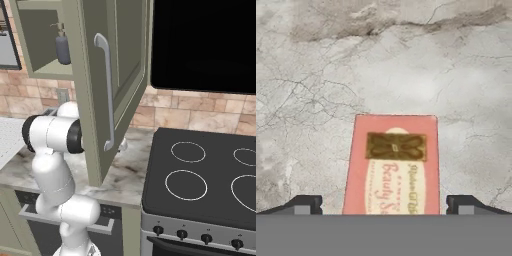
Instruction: Pick the soap dispenser and bar soap from the cabinet and place them on the counter.
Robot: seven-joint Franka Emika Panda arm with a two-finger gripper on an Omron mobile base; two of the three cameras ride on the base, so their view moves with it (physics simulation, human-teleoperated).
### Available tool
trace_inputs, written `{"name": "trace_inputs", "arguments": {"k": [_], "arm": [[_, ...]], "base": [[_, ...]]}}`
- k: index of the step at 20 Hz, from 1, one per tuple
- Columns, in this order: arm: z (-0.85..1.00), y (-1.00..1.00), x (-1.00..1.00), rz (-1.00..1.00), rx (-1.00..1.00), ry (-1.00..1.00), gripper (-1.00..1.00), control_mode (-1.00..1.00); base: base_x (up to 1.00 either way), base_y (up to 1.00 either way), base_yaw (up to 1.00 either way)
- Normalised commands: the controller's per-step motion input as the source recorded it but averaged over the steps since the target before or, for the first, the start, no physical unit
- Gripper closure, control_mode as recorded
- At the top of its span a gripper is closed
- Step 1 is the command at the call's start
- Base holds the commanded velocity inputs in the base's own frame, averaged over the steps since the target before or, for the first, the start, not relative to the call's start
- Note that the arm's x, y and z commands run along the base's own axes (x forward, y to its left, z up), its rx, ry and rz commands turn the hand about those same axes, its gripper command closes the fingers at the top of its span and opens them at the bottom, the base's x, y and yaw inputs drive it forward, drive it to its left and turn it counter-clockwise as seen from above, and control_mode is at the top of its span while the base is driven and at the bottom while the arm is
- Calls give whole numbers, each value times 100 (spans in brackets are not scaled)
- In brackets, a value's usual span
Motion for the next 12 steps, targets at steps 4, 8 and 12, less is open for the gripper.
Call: {"name": "trace_inputs", "arguments": {"k": [4,8,12], "arm": [[41,12,-20,3,-9,-10,-100,-100],[43,10,-22,2,-7,-9,-100,-100],[40,11,-26,1,-2,-8,-100,-100]], "base": [[0,0,0],[0,0,0],[0,0,0]]}}
